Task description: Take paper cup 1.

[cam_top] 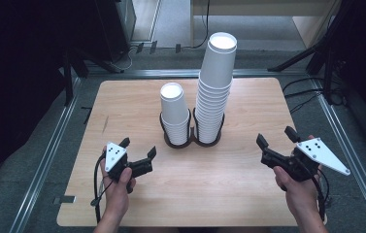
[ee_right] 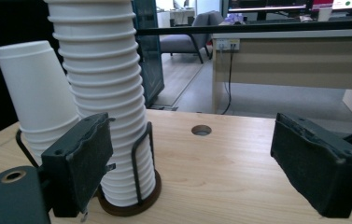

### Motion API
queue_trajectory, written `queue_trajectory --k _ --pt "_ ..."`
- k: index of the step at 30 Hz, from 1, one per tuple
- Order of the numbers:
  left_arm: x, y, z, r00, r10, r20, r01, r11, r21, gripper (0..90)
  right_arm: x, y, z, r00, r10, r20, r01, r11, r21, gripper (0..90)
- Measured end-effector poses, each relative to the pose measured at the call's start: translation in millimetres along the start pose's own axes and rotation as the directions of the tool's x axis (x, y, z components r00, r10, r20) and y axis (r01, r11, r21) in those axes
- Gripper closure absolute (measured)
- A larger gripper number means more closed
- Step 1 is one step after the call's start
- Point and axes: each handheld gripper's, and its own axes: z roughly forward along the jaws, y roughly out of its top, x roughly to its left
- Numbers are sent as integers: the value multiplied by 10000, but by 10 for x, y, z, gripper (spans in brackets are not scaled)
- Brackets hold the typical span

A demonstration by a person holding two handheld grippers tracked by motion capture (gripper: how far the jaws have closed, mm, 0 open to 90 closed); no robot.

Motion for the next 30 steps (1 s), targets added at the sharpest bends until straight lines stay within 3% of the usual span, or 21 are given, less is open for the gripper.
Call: queue_trajectory --k 7,17,21,26,30 --pt "-186 28 101 9985 301 466 -303 9995 49 17 127 98 117 9996 218 -189 -219 9997 -48 131" --pt "-526 126 307 9929 714 951 -703 9974 -148 17 349 273 297 9995 -110 -303 103 9997 -219 130" --pt "-649 155 371 9892 978 1091 -956 9951 -252 17 433 346 369 9987 -281 -421 269 9992 -305 47" --pt "-775 194 465 9862 1045 1281 -1024 9945 -233 17 468 418 428 9981 -202 -579 184 9993 -319 29" --pt "-883 230 542 9834 1105 1437 -1043 9933 -499 17 532 528 509 9973 -309 -660 286 9990 -354 23"
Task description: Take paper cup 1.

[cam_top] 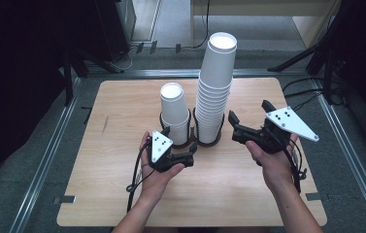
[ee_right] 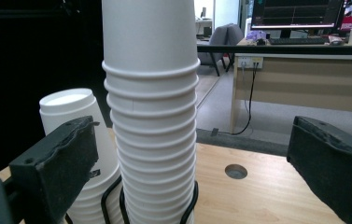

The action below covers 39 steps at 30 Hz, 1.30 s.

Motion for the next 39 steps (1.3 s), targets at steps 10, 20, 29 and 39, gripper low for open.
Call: queue_trajectory --k 10,20,29,39 --pt "-148 86 236 10000 81 42 -80 9998 -178 17 103 147 152 9992 -84 -401 78 9999 -140 0" --pt "-299 196 526 9990 435 -130 -441 9978 -492 17 132 317 336 9983 199 -557 -198 9998 13 0" --pt "-334 278 741 9969 548 -562 -573 9974 -440 17 137 434 550 9972 341 -668 -328 9992 214 0" --pt "-338 408 865 9917 473 -1199 -547 9968 -590 17 152 558 811 9953 240 -942 -193 9985 508 3"
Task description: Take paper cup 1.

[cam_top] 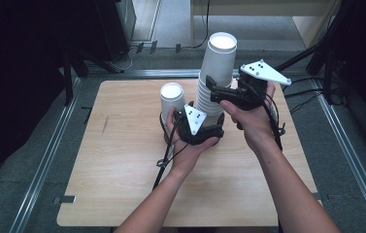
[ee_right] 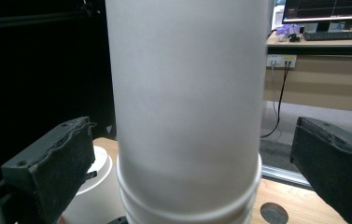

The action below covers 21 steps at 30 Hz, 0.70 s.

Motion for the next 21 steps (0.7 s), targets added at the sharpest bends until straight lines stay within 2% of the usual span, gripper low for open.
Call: queue_trajectory --k 9,10,13,14,17,18,21 --pt "-62 58 91 9996 51 -266 -52 10000 -11 17 57 56 170 10000 15 25 -16 9996 267 10" --pt "-68 62 115 9993 37 -377 -37 10000 -5 17 49 78 208 9998 158 75 -161 9992 359 10" --pt "-77 60 144 9991 67 -426 -66 10000 29 17 42 96 239 9997 203 153 -209 9990 405 10" --pt "-84 59 162 9984 188 -529 -184 9998 66 17 36 114 264 9995 268 165 -275 9986 445 11" --pt "-89 66 176 9977 152 -656 -149 9999 55 24 41 116 267 9991 299 298 -309 9989 342 88" --pt "-80 73 170 9977 158 -657 -152 9998 95 57 47 115 265 9989 283 373 -294 9991 295 119" --pt "-73 84 155 9978 274 -605 -266 9995 142 63 58 118 262 9990 212 384 -221 9995 234 128"
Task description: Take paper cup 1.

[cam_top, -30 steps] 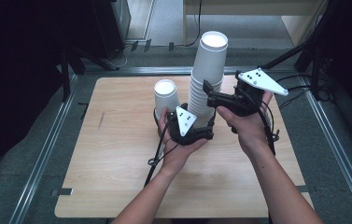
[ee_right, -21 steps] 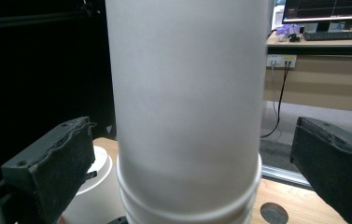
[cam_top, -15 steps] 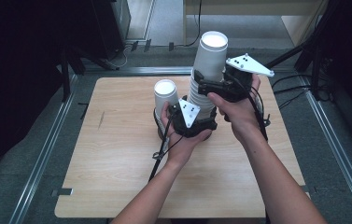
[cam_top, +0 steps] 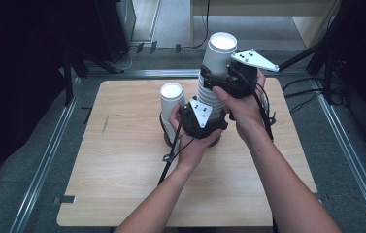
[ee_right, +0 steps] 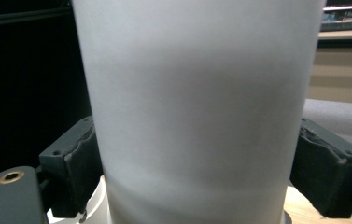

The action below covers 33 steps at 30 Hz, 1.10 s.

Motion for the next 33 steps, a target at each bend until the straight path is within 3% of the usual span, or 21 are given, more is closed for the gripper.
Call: queue_trajectory --k 17,25,33 --pt "9 4 -15 10000 -80 49 80 10000 20 76 38 106 -30 9997 -193 148 203 9972 -715 142" --pt "13 1 -22 10000 -40 86 40 10000 19 80 66 164 -77 9978 -647 130 660 9810 -1822 155" --pt "17 1 -23 9999 -22 102 22 10000 11 82 126 233 -143 9950 -881 469 964 9702 -2224 161"
